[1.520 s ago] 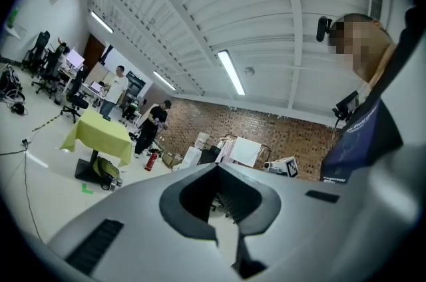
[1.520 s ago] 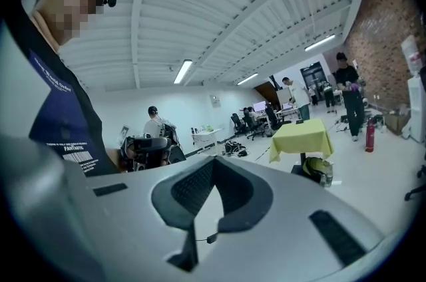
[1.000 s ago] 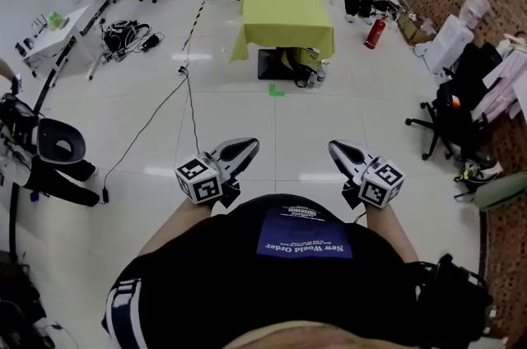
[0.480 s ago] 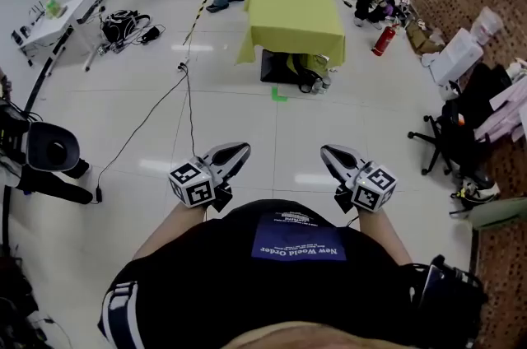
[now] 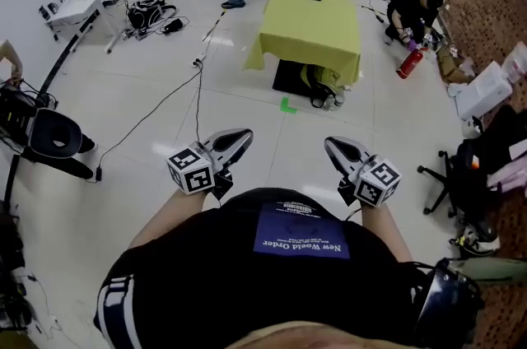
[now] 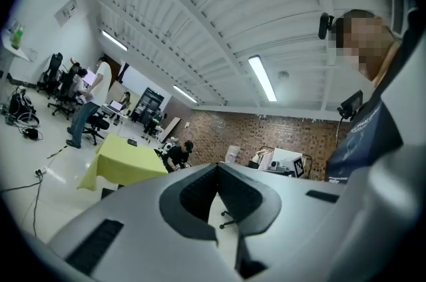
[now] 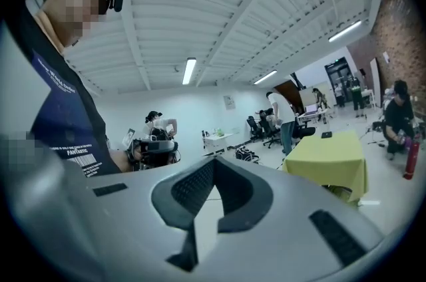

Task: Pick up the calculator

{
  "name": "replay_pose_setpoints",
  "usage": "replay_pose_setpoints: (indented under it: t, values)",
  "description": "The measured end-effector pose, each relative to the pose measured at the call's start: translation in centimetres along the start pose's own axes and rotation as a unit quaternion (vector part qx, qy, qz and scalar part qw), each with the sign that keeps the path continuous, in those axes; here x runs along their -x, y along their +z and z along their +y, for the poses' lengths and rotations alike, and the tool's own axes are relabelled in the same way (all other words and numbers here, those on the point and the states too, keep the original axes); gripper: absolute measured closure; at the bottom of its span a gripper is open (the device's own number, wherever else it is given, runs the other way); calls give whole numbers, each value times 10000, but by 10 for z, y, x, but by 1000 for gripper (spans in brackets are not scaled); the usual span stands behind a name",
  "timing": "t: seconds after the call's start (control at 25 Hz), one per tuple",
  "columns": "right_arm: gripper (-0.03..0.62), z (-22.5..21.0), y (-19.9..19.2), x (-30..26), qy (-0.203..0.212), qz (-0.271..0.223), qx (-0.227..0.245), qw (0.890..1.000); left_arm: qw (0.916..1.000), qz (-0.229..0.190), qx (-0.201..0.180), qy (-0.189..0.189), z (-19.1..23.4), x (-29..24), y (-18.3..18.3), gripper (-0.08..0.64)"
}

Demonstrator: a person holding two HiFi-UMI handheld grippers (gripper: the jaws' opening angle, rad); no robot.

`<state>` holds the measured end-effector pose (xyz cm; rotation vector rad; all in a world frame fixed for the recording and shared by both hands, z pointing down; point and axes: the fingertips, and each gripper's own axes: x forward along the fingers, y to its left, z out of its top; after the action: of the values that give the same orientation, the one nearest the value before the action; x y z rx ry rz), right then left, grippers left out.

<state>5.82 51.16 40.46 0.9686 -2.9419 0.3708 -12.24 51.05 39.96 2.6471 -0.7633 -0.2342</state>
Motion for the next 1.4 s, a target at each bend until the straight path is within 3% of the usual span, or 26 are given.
replay_pose_setpoints:
  t: [0.28, 0.56, 0.76, 0.96, 1.24, 1.4]
  values:
    - [607, -67, 9, 16, 193, -149, -141, 9996, 9995, 242, -178, 40, -10, -73, -2, 554]
    - [607, -114, 14, 12, -31, -132, -337, 9993, 9997, 234, 13, -6, 21, -109, 7, 554]
    - [607, -133, 24, -30, -266, -71, -125, 9995, 9994, 195, 91, -280, 74, -121, 22, 554]
    - [607, -162, 52, -88, -697, -173, -7, 9974, 9975, 120, 22, -694, 145, -136, 59, 554]
    - [607, -178, 75, -198, -972, -240, 33, 9950, 9969, 161, -131, -760, 259, -110, 114, 554]
    - [607, -198, 82, -236, -1033, -84, 108, 9946, 9968, 128, -112, -781, 300, -113, 129, 554]
